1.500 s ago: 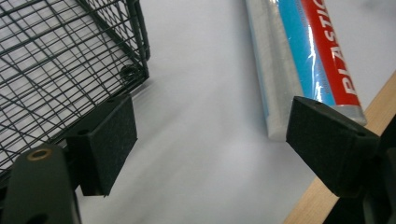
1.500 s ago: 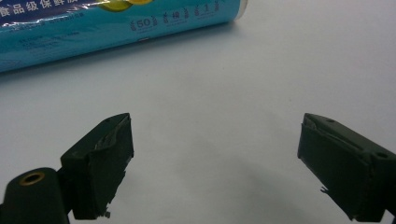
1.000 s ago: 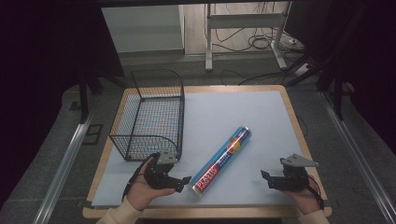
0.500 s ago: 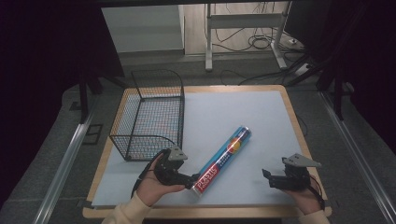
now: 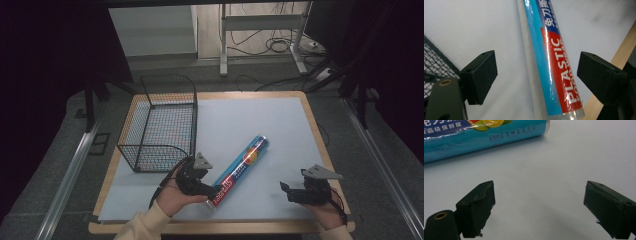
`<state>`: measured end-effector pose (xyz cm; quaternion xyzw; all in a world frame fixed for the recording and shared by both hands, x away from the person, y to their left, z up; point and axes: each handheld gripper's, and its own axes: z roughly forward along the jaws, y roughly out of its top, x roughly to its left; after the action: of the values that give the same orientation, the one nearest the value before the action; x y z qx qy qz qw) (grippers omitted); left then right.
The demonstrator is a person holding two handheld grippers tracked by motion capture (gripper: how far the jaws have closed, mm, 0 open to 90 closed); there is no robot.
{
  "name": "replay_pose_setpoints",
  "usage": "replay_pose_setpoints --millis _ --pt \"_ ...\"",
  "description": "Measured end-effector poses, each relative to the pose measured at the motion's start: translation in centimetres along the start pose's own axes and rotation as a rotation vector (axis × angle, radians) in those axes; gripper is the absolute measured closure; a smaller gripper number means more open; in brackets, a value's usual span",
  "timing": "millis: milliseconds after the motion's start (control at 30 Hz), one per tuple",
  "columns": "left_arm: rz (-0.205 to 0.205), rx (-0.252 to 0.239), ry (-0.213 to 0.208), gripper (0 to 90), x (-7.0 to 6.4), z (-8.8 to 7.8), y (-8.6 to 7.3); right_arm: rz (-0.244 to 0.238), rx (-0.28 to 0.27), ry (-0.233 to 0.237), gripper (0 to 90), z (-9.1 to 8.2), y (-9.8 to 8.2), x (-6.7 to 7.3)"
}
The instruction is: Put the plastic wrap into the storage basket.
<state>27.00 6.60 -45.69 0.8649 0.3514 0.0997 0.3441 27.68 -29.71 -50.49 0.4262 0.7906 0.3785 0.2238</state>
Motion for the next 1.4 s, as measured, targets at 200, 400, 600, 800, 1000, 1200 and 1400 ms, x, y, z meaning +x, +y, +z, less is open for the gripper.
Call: replay_pose_setpoints --millis 200,400,600,800,1000,1200,1400 --pt "0.010 0.002 0.000 16.6 -0.4 0.5 0.9 -0.002 -0.001 -0.001 10.2 0.0 0.0 0.0" --pt "0.015 0.022 0.002 16.5 -0.8 1.3 1.8 -0.002 0.001 0.000 10.2 0.0 0.0 0.0" --pt "0.028 0.030 0.004 16.4 -1.1 2.1 2.7 -0.003 -0.001 0.004 10.2 0.0 0.0 0.0" --pt "0.037 0.047 0.007 16.3 -1.4 2.9 3.6 -0.007 -0.014 0.003 10.2 -0.1 0.0 0.0" --pt "0.042 0.075 0.006 15.7 -2.0 4.5 4.7 -0.008 -0.012 0.000 10.2 -0.1 0.0 -0.1" --pt "0.043 0.121 0.015 15.2 -1.8 6.0 5.7 -0.008 -0.013 0.003 10.2 -0.1 0.0 0.0" --pt "0.028 0.160 0.000 15.2 -1.4 7.4 6.5 -0.007 -0.007 0.004 10.2 0.0 -0.1 -0.1"
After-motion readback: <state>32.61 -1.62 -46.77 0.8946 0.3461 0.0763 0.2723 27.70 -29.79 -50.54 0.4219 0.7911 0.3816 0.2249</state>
